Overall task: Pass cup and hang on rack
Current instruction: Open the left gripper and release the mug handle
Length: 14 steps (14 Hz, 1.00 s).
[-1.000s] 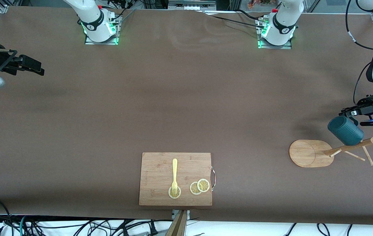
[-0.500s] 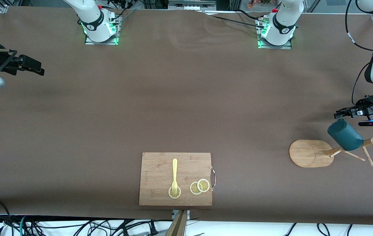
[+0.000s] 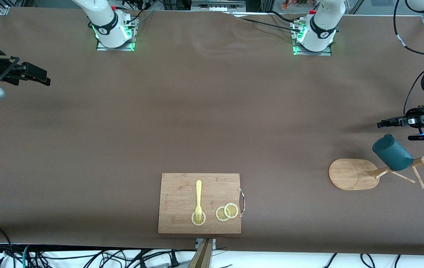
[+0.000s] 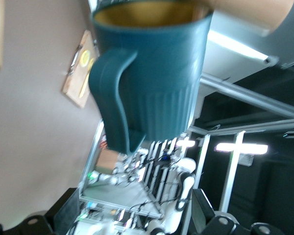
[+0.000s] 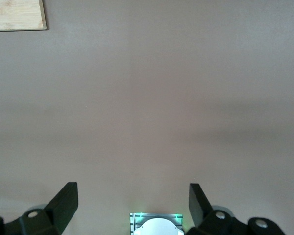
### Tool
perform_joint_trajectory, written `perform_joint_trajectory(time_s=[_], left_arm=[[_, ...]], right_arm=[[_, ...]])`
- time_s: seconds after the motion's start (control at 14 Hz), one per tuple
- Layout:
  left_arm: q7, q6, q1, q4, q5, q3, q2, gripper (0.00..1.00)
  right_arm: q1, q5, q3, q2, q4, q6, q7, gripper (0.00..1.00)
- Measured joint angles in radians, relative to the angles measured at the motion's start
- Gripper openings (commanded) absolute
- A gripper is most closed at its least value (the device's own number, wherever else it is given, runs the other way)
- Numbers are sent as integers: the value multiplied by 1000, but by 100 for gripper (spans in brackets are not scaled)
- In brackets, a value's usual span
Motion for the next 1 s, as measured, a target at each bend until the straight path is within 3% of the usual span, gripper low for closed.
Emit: perform_joint_trajectory(time_s=[0.57,1.0], left_arm=[[10,-5,-6,27,425,11,-215,100],[-5,26,-142,275,774,-18,-298,100]], right_arm=[[0,0,0,0,0,-1,0,100],[1,1,1,-1,0,0,0,100]])
